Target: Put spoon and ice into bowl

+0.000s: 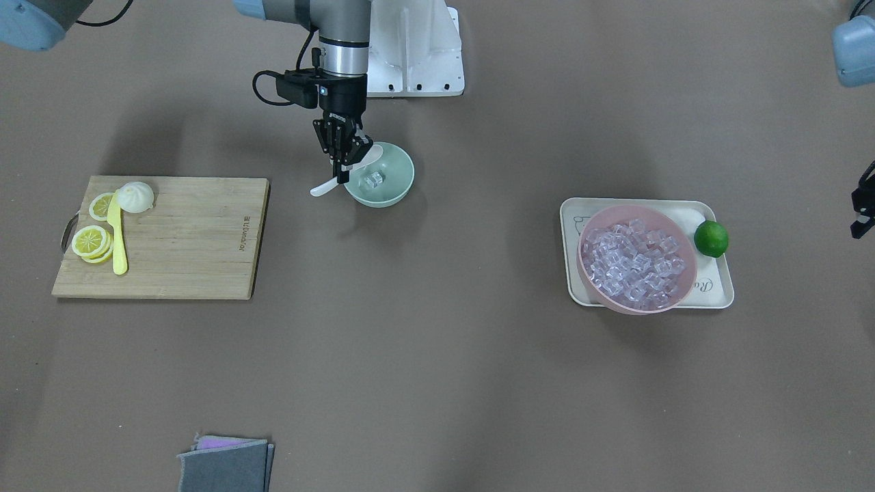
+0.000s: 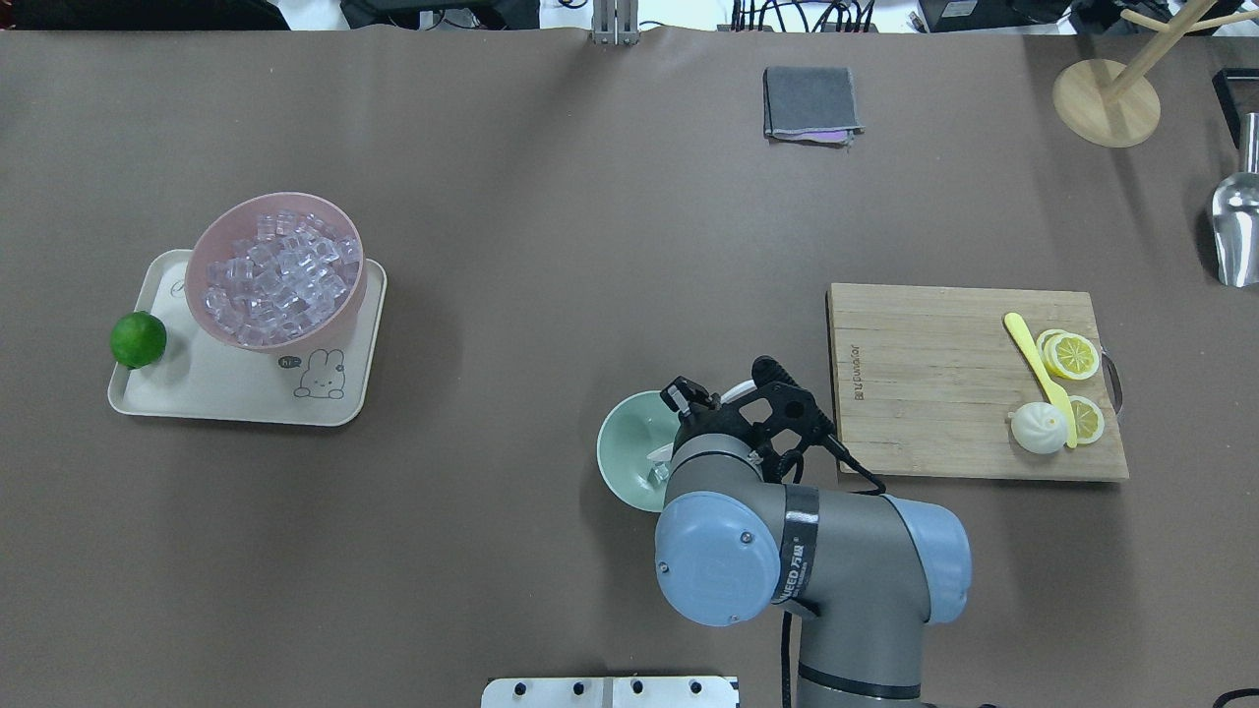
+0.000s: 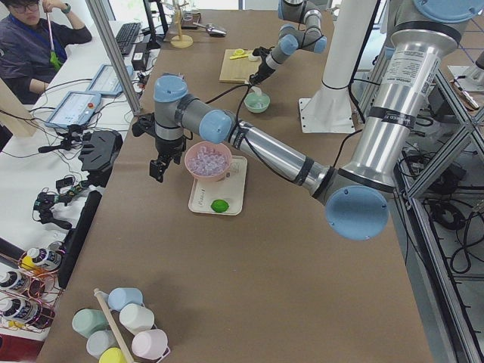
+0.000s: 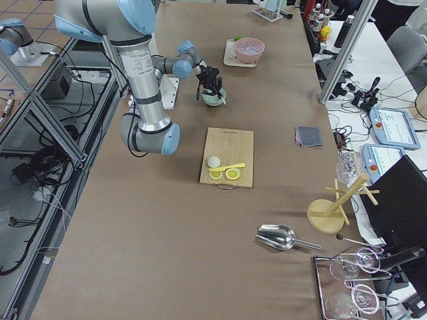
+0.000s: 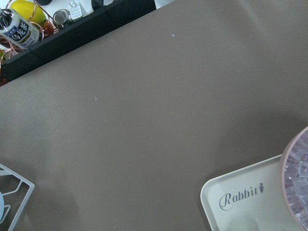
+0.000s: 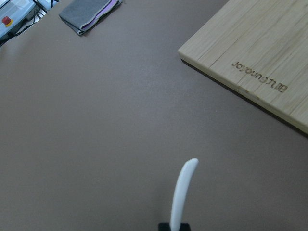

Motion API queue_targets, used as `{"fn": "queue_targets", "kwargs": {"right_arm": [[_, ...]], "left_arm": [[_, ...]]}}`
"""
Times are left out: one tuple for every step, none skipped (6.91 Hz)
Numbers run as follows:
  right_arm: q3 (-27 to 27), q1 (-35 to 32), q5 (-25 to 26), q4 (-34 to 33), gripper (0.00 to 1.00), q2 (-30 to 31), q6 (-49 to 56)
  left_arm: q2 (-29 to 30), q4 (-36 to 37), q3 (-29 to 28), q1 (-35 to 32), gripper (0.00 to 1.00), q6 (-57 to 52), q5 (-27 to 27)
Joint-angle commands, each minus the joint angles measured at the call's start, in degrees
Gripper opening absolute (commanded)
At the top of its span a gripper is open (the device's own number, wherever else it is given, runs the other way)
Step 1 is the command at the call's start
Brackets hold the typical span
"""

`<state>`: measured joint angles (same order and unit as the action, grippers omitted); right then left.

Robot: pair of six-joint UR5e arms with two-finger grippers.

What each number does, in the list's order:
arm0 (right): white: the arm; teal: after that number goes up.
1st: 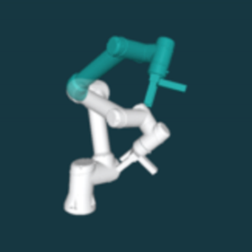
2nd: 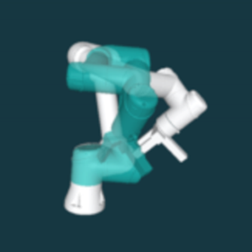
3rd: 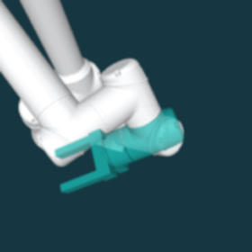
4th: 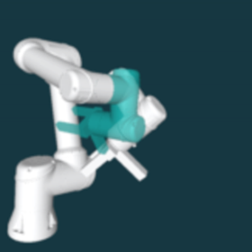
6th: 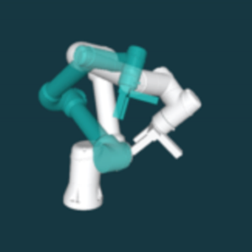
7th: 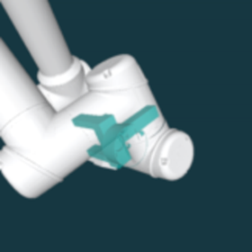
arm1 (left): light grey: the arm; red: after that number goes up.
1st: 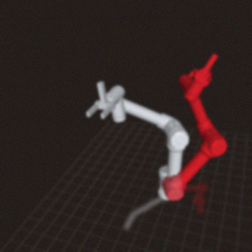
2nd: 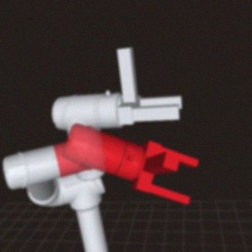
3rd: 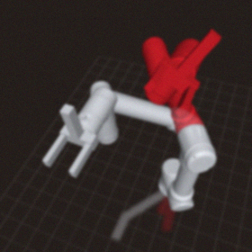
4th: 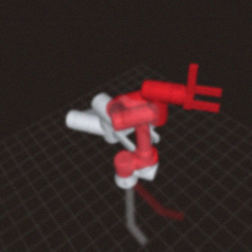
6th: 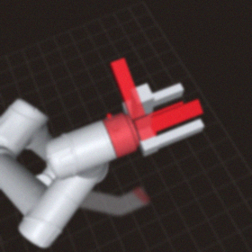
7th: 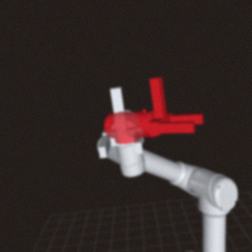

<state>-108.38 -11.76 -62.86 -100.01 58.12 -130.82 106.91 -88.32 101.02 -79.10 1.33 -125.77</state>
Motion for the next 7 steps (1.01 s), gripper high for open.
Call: {"fn": "queue_targets", "kwargs": {"right_arm": [[1.16,0.24,1.33,-2.54,0.99,-1.08,1.09],[0.64,0.24,1.60,-4.21,1.00,-1.08,2.14],[-0.24,-0.11,1.52,-4.32,1.00,-1.17,4.67],[-3.38,-1.07,1.08,-4.49,1.00,-0.91,8.87],[-5.76,-2.99,-0.49,-4.49,1.00,-0.64,13.88],[-6.83,-6.93,-6.51,-4.41,1.00,-0.55,19.23],[-7.19,-11.92,-11.88,-4.06,1.00,-0.73,23.55]], "left_arm": [[-0.04,-0.01,0.06,-0.01,0.99,0.08,0.00],[-0.12,0.07,0.06,-0.01,0.99,-0.01,-0.35],[-0.30,0.07,0.06,-0.09,0.99,-0.01,-1.22],[-0.48,0.34,0.06,-0.18,0.99,-0.01,-1.23],[-0.39,0.95,0.15,-2.27,0.99,0.08,-1.49],[-0.82,1.91,-0.11,-3.34,0.99,-0.01,-4.63],[-4.83,2.53,-0.12,-3.17,0.99,0.78,-8.75]]}}
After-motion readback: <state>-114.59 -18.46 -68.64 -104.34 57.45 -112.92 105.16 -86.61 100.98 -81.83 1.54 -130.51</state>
